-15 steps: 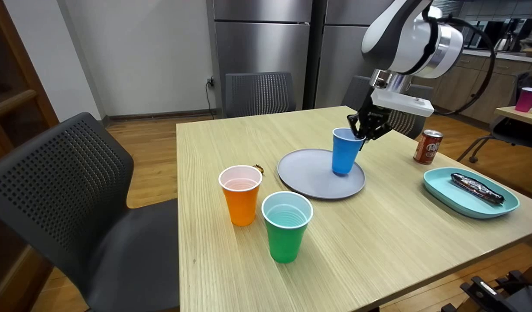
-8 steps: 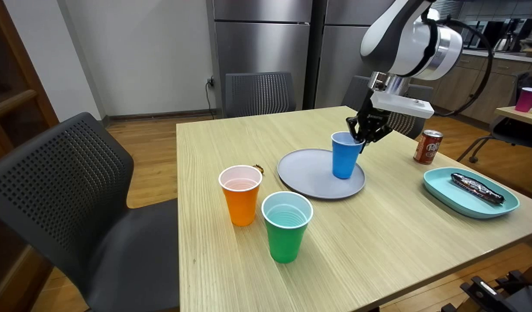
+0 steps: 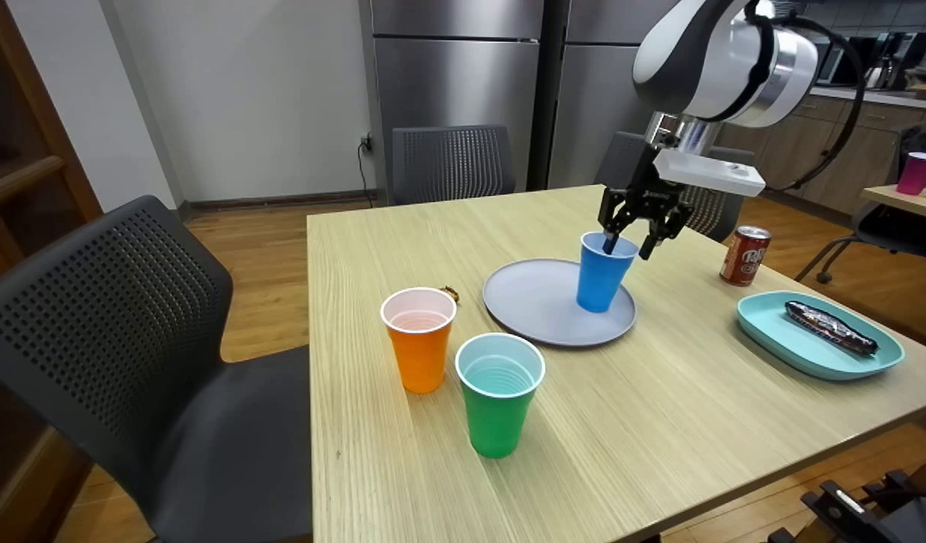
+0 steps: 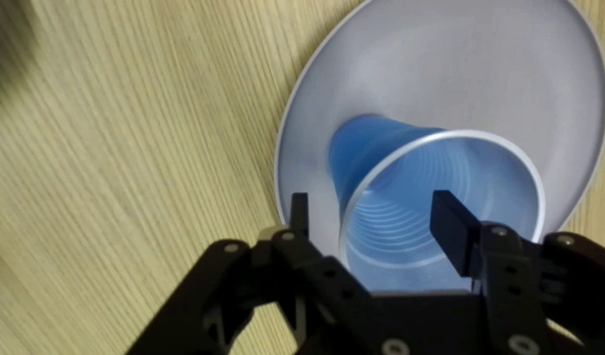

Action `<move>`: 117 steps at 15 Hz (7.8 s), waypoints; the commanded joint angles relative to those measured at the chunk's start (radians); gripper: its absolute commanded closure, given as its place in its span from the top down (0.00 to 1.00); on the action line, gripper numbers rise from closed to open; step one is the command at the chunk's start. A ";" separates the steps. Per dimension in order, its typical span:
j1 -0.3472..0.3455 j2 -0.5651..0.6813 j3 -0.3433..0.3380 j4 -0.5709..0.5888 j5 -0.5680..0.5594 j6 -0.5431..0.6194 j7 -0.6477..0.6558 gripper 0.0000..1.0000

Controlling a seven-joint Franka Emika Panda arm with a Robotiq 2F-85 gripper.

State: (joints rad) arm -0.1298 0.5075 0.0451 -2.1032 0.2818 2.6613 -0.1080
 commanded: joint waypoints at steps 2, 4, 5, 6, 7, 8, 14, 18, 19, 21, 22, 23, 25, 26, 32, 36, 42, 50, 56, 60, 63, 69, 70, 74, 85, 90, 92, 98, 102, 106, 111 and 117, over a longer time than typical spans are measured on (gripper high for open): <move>-0.015 -0.144 0.013 -0.133 -0.027 -0.011 -0.079 1.00; -0.019 -0.190 0.017 -0.176 -0.025 -0.008 -0.115 1.00; -0.024 -0.216 0.022 -0.201 -0.016 -0.002 -0.140 1.00; -0.028 -0.242 0.027 -0.225 -0.006 0.002 -0.166 1.00; -0.029 -0.266 0.029 -0.245 -0.001 0.003 -0.191 1.00; -0.031 -0.291 0.032 -0.266 0.006 -0.001 -0.220 1.00; 0.008 -0.361 0.039 -0.341 0.000 -0.031 -0.293 1.00; 0.047 -0.367 0.059 -0.370 0.004 -0.034 -0.287 1.00; 0.055 -0.362 0.067 -0.370 0.012 -0.037 -0.283 1.00; 0.059 -0.324 0.055 -0.348 -0.001 -0.012 -0.271 1.00; 0.065 -0.324 0.060 -0.352 0.000 -0.013 -0.271 1.00; 0.069 -0.324 0.063 -0.353 0.000 -0.013 -0.271 1.00; 0.070 -0.324 0.063 -0.353 0.000 -0.014 -0.271 1.00; 0.070 -0.324 0.063 -0.353 0.000 -0.014 -0.271 1.00; 0.070 -0.324 0.063 -0.353 0.000 -0.014 -0.271 1.00; 0.107 -0.367 0.097 -0.391 0.012 -0.001 -0.252 1.00; 0.213 -0.361 0.143 -0.403 0.013 0.061 -0.051 1.00; 0.347 -0.309 0.146 -0.382 -0.099 0.142 0.196 1.00; 0.396 -0.252 0.097 -0.358 -0.247 0.167 0.362 1.00; 0.416 -0.211 0.084 -0.345 -0.274 0.172 0.389 1.00; 0.423 -0.185 0.086 -0.340 -0.269 0.171 0.376 1.00; 0.436 -0.144 0.080 -0.325 -0.265 0.171 0.372 1.00; 0.437 -0.143 0.081 -0.326 -0.267 0.177 0.366 1.00; 0.444 -0.136 0.083 -0.323 -0.268 0.186 0.359 0.56; 0.447 -0.152 0.091 -0.333 -0.257 0.210 0.354 0.00; 0.437 -0.203 0.096 -0.363 -0.228 0.238 0.371 0.01; 0.438 -0.230 0.083 -0.377 -0.223 0.250 0.385 0.01; 0.447 -0.305 0.014 -0.412 -0.247 0.280 0.478 0.01; 0.456 -0.317 -0.059 -0.408 -0.274 0.291 0.590 0.01; 0.480 -0.304 -0.159 -0.397 -0.321 0.318 0.745 0.01; 0.506 -0.276 -0.235 -0.375 -0.307 0.324 0.879 0.01; 0.493 -0.238 -0.223 -0.305 -0.311 0.286 0.967 0.01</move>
State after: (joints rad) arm 0.3535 0.2412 -0.1745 -2.4602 -0.0115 2.9718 0.7900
